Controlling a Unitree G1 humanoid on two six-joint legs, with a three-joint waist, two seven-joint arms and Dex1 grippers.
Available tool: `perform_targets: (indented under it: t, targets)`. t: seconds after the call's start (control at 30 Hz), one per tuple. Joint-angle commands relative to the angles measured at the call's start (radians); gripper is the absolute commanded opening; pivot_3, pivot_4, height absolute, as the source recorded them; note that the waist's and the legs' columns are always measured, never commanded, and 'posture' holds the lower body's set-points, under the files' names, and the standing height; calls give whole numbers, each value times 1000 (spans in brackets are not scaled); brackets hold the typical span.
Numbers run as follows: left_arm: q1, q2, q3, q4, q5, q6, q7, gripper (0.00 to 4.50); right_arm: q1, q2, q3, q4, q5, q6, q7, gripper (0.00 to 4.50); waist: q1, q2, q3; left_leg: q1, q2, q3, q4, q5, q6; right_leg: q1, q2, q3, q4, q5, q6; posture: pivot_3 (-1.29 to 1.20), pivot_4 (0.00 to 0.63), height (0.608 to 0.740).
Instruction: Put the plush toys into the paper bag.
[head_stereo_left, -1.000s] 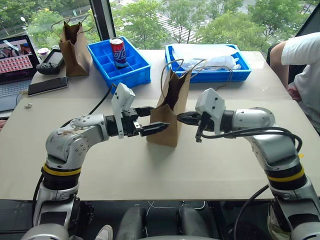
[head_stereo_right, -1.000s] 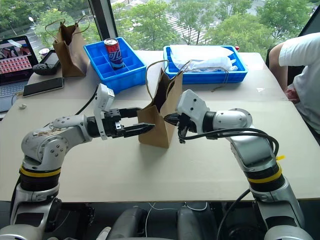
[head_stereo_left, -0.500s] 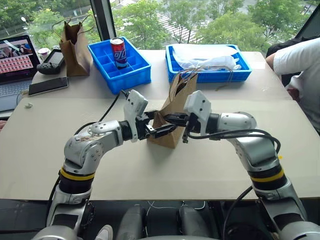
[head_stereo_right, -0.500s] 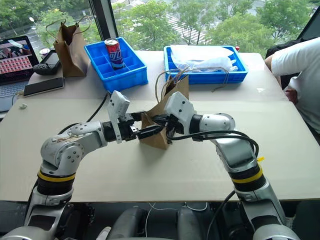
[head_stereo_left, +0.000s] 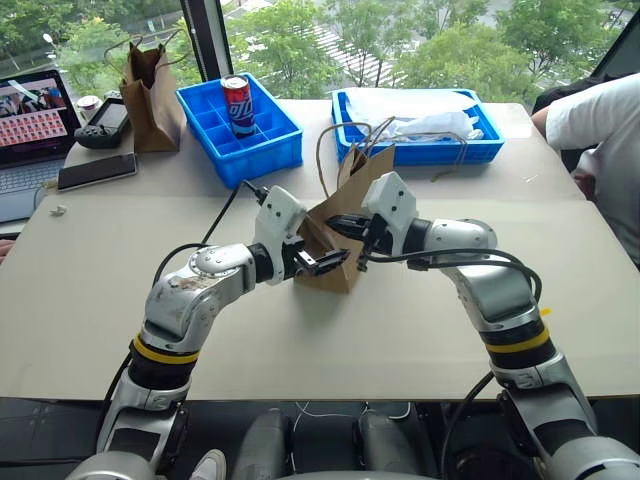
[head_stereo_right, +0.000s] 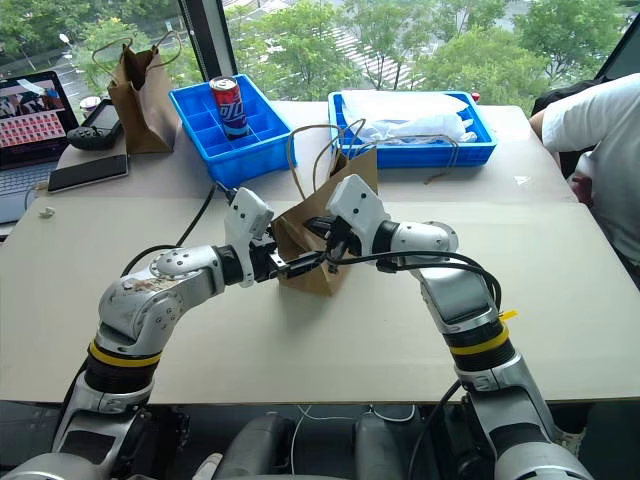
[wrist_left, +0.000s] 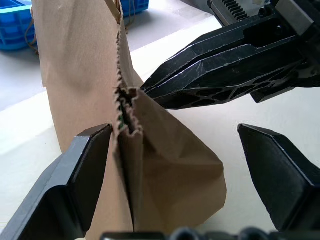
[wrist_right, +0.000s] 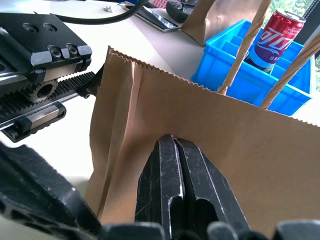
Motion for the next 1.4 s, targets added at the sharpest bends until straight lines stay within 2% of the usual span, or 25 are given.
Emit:
perform_targets:
  t: [0.03,0.1,0.13,0.3,0.43,0.63,0.73,0.8,0.9,1.07,1.23,1.4]
  targets:
    - [-10,-32,12,-10,13,-19,32,2701,-20,6,-24,-21,-2,-21,-16,0,0,0,0,0,0,0,0,0,0,0,0,0,0,0,0,0,150,740]
    - [-19,-46,30,1,19,-20,54,2040,-16,5,-21,-28,-1,-16,-17,0,-1,0,0,0,0,0,0,0,0,0,0,0,0,0,0,0,150,740]
    - [-26,-53,43,6,21,-19,67,1548,-14,3,-19,-32,0,-13,-17,0,-1,0,0,0,0,0,0,0,0,0,0,0,0,0,0,0,150,740]
    - [-54,-52,72,12,21,-14,73,25,-12,-5,-21,-49,1,-2,-17,0,-1,0,0,0,0,0,0,0,0,0,0,0,0,0,0,0,150,740]
    - [-84,27,66,41,40,-72,-21,25,-26,-64,-52,-92,-2,34,-6,0,-1,0,0,0,0,0,0,0,0,0,0,0,0,0,0,0,150,740]
    - [-177,179,38,221,97,-304,-286,25,34,-320,-161,-300,100,234,111,0,6,1,0,-1,0,0,-1,0,0,0,0,-1,-4,0,0,0,150,740]
    - [-215,225,-5,334,144,-469,-456,25,117,-461,-246,-383,148,318,171,0,14,1,0,-1,0,0,-2,-1,1,1,0,-2,-7,0,0,0,150,740]
    - [-237,234,-17,421,164,-569,-544,25,163,-516,-304,-419,183,358,183,0,18,1,0,-2,0,0,-2,-1,2,1,0,-2,-9,0,0,0,150,740]
    - [-250,223,-8,528,149,-663,-662,25,216,-558,-364,-443,208,392,175,0,14,1,0,-2,0,2,-2,-2,3,1,0,-1,-10,0,0,0,150,740]
    - [-280,220,-38,699,217,-879,-808,25,301,-608,-442,-469,241,430,173,0,14,0,0,-3,1,2,-1,-2,3,1,0,-1,-10,0,0,0,150,740]
    - [-327,204,-25,808,208,-945,-908,25,364,-662,-506,-476,259,446,180,0,19,0,0,-4,1,2,1,-2,4,1,0,-2,-9,0,0,0,150,740]
    - [-347,191,-31,895,233,-1032,-977,25,390,-672,-509,-488,272,444,160,0,19,0,0,-4,1,2,1,-2,4,1,1,-2,-9,0,0,0,150,740]
